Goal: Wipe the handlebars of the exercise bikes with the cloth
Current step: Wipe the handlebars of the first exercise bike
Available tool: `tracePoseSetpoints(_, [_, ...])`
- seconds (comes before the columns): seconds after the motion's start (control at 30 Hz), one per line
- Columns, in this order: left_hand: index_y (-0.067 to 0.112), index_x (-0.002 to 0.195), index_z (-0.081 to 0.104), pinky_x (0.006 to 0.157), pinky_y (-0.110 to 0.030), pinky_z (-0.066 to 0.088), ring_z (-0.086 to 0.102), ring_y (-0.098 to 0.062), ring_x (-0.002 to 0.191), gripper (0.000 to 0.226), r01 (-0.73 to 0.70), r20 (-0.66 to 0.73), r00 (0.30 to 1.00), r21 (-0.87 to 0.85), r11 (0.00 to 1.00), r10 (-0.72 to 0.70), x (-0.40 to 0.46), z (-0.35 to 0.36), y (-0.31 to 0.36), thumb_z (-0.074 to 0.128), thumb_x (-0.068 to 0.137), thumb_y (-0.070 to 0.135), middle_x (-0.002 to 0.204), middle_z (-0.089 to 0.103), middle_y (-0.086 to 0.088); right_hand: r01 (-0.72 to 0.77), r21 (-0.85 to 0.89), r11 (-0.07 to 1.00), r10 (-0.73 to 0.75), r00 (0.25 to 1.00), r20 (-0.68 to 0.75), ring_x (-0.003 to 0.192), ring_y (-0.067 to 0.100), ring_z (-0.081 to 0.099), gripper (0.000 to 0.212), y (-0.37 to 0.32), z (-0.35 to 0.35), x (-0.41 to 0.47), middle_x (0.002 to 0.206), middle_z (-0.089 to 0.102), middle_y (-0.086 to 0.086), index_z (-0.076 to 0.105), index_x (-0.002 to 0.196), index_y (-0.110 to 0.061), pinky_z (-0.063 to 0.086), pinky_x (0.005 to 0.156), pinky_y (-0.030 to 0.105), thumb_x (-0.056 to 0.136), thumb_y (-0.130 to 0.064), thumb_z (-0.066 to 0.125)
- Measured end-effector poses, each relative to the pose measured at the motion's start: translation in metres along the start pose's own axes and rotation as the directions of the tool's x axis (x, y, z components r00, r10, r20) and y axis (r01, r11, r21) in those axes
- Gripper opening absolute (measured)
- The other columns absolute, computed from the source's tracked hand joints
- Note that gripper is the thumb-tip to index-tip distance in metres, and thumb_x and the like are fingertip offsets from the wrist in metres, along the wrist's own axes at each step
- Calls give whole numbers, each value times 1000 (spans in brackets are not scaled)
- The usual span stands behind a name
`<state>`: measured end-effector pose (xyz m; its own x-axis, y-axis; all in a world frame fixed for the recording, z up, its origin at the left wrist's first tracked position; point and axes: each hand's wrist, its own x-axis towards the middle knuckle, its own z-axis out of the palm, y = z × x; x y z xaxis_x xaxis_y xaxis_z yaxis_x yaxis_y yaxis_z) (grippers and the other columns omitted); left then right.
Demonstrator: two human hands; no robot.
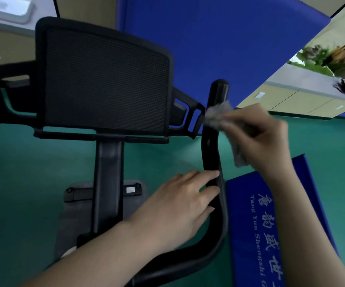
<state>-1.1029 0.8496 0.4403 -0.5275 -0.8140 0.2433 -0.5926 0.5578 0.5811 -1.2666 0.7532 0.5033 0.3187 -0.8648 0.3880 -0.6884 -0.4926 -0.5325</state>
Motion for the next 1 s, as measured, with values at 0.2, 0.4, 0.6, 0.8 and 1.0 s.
tracePoseSetpoints(0.2, [16, 121, 58, 91, -29, 48, 50, -15, 120, 32, 7, 14, 1000, -5, 1000, -6, 2, -1, 2, 55, 93, 31, 141, 44, 1, -220, 469, 855, 380, 881, -280, 87, 17, 65, 19, 24, 11, 47, 93, 69, 7, 69, 103, 0, 54, 81, 35, 87, -10, 65])
tracePoseSetpoints(0.4, [20, 114, 60, 83, -23, 51, 57, -11, 110, 29, 15, 47, 999, 13, 1000, -16, 4, -5, 3, 62, 88, 33, 134, 50, 5, -303, 749, 589, 497, 867, -40, 79, 24, 63, 11, 35, 33, 68, 86, 67, 10, 65, 97, -4, 53, 79, 41, 94, -10, 56])
tracePoseSetpoints(0.6, [23, 114, 56, 84, -20, 49, 55, -9, 110, 28, 7, 65, 998, 32, 999, -9, 5, -4, 4, 60, 89, 34, 133, 47, 7, -398, 760, 514, 459, 876, 149, 71, 15, 64, 20, 47, 38, 47, 83, 68, 5, 64, 104, -5, 53, 67, 29, 99, -15, 47])
tracePoseSetpoints(0.8, [22, 113, 57, 80, -23, 52, 57, -10, 106, 28, 14, 89, 996, 34, 999, -17, 6, -4, 3, 62, 88, 33, 132, 48, 5, -458, 770, 444, 398, 871, 288, 71, 17, 66, 23, 54, 33, 31, 82, 69, 5, 61, 112, -1, 54, 63, 27, 94, -8, 47])
tracePoseSetpoints(1.0, [22, 116, 55, 83, -23, 52, 57, -10, 108, 29, 24, 90, 996, 38, 999, -27, 5, -3, 4, 59, 89, 32, 135, 46, 6, -467, 741, 482, 344, 879, 330, 76, 23, 64, 38, 61, 30, 26, 85, 67, 9, 61, 113, -2, 52, 66, 29, 78, -4, 46])
